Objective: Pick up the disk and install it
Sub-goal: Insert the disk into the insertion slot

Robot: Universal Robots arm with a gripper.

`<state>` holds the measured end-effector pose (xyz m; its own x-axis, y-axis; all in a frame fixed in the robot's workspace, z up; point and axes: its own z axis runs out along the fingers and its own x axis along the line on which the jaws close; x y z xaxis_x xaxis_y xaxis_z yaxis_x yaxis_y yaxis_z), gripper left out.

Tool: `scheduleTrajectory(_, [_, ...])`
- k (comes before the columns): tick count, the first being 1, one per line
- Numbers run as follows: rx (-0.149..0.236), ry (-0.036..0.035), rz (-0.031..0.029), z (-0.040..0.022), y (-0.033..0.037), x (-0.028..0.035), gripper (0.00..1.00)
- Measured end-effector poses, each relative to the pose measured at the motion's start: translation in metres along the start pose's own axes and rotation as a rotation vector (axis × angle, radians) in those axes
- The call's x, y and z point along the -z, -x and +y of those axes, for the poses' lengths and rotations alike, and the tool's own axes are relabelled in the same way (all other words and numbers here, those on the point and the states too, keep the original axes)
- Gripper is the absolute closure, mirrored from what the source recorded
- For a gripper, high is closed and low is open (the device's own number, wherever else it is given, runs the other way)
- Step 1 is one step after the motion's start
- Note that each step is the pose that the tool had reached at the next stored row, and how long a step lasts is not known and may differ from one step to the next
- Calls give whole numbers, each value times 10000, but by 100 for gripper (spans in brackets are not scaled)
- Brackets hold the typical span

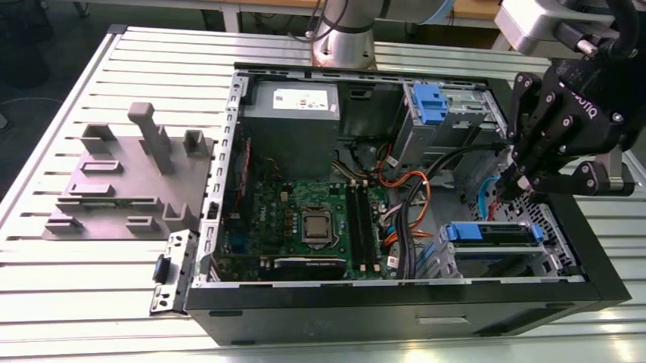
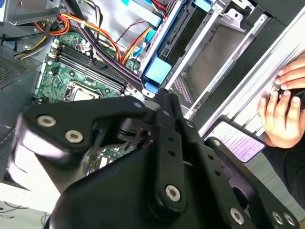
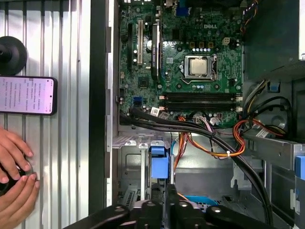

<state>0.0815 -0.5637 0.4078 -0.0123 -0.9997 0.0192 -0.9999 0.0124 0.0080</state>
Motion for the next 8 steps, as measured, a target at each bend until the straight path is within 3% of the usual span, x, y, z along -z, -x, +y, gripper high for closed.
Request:
scheduleTrajectory(1, [1,-1,2,-1,0,0,87])
scheduleTrajectory(3, [1,0,0,-1,0,-2,89])
scheduleTrajectory(8, [1,-1,0,-1,0,-2,89])
